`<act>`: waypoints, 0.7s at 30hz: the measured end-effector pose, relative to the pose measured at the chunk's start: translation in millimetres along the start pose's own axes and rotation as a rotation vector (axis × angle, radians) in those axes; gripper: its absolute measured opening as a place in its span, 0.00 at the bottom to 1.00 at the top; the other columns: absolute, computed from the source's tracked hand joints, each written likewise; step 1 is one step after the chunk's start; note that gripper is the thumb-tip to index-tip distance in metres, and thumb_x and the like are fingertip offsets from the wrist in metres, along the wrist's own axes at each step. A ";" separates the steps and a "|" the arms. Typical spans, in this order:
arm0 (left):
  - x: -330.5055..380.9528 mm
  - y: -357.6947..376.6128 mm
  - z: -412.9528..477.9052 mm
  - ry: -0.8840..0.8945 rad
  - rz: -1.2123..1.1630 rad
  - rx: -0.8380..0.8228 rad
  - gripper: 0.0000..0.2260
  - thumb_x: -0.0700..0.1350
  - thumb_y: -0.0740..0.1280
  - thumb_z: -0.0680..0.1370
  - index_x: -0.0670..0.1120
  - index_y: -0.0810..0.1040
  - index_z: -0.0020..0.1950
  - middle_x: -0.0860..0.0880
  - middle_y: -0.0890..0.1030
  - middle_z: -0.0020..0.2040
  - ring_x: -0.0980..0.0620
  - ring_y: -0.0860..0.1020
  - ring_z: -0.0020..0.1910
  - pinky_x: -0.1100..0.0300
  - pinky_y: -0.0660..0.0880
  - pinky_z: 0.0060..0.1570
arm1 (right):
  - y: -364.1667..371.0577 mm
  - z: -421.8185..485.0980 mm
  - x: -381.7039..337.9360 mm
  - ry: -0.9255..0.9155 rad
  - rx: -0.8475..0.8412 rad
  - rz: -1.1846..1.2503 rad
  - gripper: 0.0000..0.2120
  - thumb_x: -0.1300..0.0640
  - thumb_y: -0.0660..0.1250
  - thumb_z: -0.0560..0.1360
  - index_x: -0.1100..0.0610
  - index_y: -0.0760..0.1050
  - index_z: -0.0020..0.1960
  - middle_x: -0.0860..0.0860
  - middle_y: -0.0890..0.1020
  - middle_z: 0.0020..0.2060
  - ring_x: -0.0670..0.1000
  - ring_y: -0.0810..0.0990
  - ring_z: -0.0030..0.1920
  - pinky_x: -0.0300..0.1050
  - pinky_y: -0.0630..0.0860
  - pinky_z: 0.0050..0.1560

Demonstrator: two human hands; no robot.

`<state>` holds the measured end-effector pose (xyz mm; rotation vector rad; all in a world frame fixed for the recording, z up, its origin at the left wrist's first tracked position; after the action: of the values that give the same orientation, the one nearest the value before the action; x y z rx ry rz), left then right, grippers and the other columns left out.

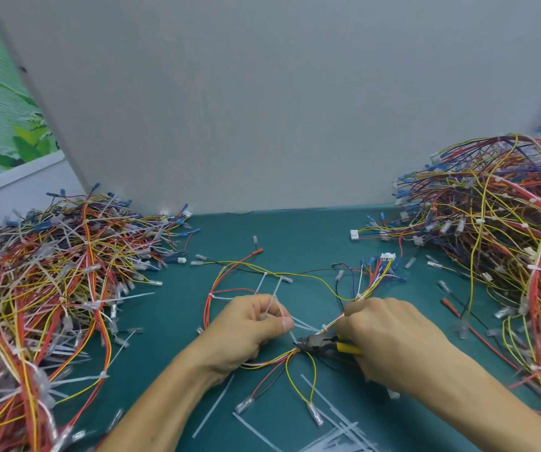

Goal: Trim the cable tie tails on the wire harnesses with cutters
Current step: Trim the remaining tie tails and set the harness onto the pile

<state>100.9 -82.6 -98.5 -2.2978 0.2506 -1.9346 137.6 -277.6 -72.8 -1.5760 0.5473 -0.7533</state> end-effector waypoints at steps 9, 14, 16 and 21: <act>31.0 -5.8 -18.7 0.224 0.198 -0.002 0.05 0.49 0.72 0.68 0.49 0.80 0.37 0.49 0.69 0.30 0.52 0.64 0.33 0.58 0.61 0.37 | 11.4 4.1 8.5 0.131 0.067 0.110 0.05 0.53 0.58 0.76 0.52 0.71 0.48 0.49 0.75 0.49 0.59 0.77 0.50 0.45 0.64 0.39; 43.1 16.5 -41.0 0.174 0.549 -0.405 0.04 0.50 0.72 0.70 0.51 0.81 0.42 0.53 0.76 0.32 0.58 0.69 0.31 0.62 0.65 0.34 | 14.6 6.8 16.9 0.194 0.105 0.238 0.07 0.50 0.58 0.76 0.51 0.65 0.41 0.51 0.77 0.47 0.59 0.76 0.49 0.45 0.64 0.39; 40.2 25.4 -45.0 0.153 0.762 -0.465 0.05 0.50 0.72 0.70 0.53 0.81 0.45 0.55 0.78 0.34 0.63 0.72 0.31 0.64 0.68 0.35 | 15.8 7.0 17.4 0.189 0.113 0.248 0.07 0.50 0.58 0.76 0.51 0.66 0.42 0.51 0.76 0.45 0.58 0.75 0.47 0.45 0.64 0.39; 38.9 27.0 -49.0 0.090 0.914 -0.485 0.15 0.55 0.73 0.68 0.55 0.78 0.53 0.59 0.81 0.41 0.65 0.77 0.38 0.63 0.76 0.44 | 15.7 6.9 18.6 0.175 0.115 0.237 0.05 0.51 0.59 0.75 0.51 0.66 0.42 0.49 0.70 0.41 0.57 0.73 0.46 0.44 0.65 0.39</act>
<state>57.8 -116.6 -58.2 -1.7515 1.5916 -1.5518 156.4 -288.6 -85.7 -1.3189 0.7904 -0.7322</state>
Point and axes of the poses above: each hand's wrist, its own z-axis towards the middle knuckle, its own y-axis out of the palm, x = y × z, the point moved 2 cm from there along z, towards the middle knuckle
